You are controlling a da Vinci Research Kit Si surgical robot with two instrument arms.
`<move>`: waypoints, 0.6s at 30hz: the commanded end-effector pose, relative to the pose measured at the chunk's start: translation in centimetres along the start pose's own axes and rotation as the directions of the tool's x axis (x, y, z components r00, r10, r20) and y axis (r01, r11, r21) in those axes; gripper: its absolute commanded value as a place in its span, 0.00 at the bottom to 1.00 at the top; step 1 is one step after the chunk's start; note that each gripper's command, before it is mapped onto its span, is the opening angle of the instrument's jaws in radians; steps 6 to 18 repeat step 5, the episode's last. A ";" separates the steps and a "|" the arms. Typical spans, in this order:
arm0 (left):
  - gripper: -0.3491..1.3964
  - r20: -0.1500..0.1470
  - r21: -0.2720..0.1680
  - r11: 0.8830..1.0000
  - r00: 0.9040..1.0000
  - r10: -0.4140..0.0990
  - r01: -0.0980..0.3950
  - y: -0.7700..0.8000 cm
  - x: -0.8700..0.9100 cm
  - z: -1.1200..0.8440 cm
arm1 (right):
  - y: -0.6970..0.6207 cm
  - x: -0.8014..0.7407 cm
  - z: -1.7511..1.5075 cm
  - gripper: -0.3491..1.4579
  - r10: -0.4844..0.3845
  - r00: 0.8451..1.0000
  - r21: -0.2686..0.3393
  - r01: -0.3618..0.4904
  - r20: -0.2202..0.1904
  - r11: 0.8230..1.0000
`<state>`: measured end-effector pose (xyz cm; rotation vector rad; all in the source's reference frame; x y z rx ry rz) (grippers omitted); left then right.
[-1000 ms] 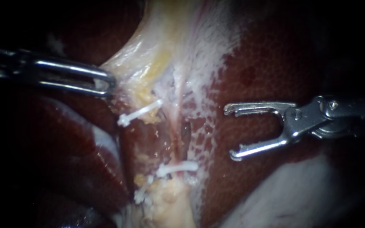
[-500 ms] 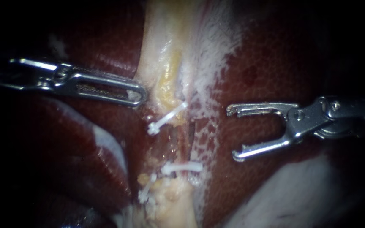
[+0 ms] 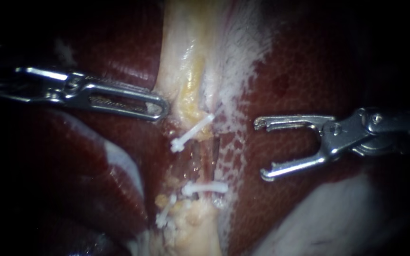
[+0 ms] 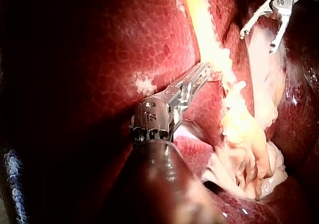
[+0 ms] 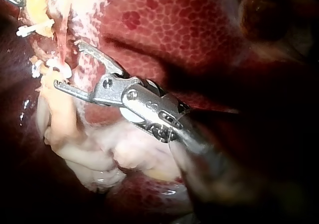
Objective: Going back first clip right tube
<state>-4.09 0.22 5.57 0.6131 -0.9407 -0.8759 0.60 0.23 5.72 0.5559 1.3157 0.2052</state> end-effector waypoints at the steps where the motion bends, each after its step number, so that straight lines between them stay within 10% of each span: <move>1: 0.00 0.000 -0.001 1.000 1.000 0.000 0.000 0.00 0.00 0.00 | 0.00 0.00 0.00 0.53 0.000 1.000 0.001 0.000 0.000 1.000; 18: 0.00 0.000 -0.001 1.000 1.000 0.000 0.000 0.00 0.00 0.00 | 0.00 0.00 0.00 0.53 0.000 1.000 0.001 0.000 0.000 1.000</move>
